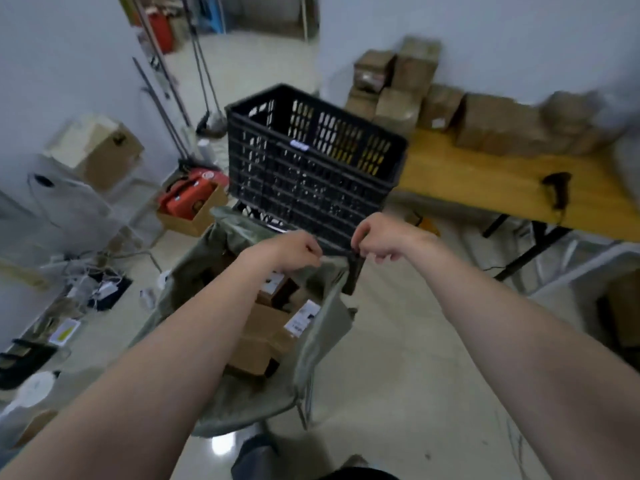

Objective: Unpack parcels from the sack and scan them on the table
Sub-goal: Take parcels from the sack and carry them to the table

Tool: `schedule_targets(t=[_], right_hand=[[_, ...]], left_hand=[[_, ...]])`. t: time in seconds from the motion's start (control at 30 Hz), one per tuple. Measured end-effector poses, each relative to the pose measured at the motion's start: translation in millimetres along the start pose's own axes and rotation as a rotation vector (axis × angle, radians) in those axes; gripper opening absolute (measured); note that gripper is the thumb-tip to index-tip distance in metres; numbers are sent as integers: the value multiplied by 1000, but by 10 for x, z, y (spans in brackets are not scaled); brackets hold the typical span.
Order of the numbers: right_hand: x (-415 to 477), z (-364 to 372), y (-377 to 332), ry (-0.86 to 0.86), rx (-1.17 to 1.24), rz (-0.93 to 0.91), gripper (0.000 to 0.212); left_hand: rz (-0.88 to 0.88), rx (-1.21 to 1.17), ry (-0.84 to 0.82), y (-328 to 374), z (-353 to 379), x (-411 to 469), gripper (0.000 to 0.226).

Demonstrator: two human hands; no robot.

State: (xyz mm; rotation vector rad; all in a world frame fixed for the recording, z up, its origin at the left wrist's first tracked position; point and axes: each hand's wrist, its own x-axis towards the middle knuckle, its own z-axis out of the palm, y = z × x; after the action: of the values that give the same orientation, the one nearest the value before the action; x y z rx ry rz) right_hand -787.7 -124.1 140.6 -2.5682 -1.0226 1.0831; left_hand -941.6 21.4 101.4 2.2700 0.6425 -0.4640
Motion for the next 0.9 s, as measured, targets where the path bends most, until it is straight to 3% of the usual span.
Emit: schedule_targets(t=[0.13, 0.33, 0.63, 0.9], right_hand=[[-477, -743, 516, 161, 51, 5, 20], [-824, -1538, 1191, 337, 90, 155, 25], [-436, -2302, 1675, 309, 137, 190, 24], [699, -3375, 2039, 325, 167, 227, 30]], left_hand=[[197, -10, 174, 1092, -163, 119, 20], [217, 225, 6, 2285, -460, 406, 33], [208, 224, -97, 2987, -765, 1322, 15], [189, 203, -28, 3268, -1444, 2744, 19]])
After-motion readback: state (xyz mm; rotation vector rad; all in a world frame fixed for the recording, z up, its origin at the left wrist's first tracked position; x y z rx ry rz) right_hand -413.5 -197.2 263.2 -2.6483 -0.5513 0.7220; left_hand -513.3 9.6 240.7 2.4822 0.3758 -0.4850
